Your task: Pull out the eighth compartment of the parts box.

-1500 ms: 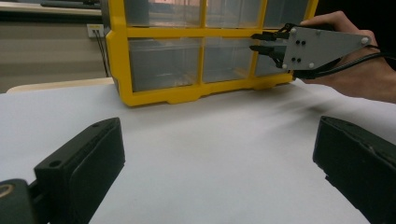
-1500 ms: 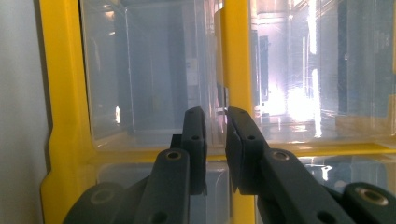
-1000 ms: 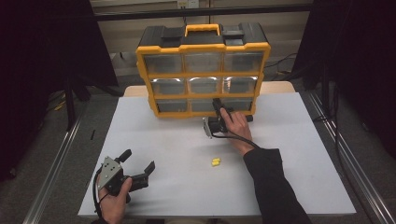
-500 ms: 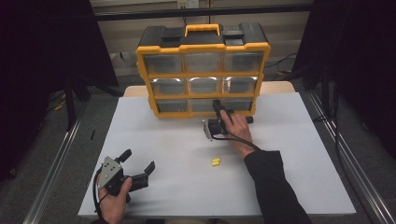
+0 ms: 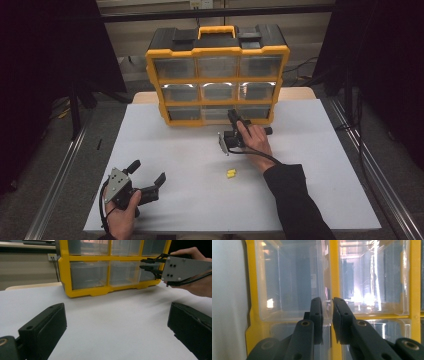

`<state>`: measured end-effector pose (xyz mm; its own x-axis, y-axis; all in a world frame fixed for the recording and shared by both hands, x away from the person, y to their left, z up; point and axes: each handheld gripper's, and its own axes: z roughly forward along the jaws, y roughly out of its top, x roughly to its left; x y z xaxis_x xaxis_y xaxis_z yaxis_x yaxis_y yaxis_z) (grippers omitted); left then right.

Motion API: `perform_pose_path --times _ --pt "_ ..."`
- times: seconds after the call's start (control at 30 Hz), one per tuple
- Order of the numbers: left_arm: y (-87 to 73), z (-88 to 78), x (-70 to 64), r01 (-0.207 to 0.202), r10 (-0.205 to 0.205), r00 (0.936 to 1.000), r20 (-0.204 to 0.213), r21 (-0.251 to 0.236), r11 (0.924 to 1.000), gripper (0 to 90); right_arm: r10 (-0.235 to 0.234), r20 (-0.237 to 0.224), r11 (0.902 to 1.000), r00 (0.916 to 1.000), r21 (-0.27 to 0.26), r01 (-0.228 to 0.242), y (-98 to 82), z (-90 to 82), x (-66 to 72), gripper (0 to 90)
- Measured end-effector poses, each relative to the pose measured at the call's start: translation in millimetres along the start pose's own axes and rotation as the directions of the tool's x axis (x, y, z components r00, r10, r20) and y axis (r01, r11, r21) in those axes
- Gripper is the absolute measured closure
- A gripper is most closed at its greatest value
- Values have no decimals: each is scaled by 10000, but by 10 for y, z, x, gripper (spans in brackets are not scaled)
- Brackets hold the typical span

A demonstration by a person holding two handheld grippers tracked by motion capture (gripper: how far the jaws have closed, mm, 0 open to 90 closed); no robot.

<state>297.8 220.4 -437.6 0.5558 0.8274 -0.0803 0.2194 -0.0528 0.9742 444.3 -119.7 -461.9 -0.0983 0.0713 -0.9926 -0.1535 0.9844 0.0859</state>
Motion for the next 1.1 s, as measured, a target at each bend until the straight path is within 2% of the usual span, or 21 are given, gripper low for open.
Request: perform_pose_path --times 0.6,1.1 --pt "-1 -2 4 68 -68 10000 -51 -49 10000 23 136 -96 9998 9999 -114 -137 10 -124 -6 796" --pt "-3 2 -1 108 -108 9999 -14 -38 9999 23 173 44 9995 9998 -278 -172 24 -228 11 795"
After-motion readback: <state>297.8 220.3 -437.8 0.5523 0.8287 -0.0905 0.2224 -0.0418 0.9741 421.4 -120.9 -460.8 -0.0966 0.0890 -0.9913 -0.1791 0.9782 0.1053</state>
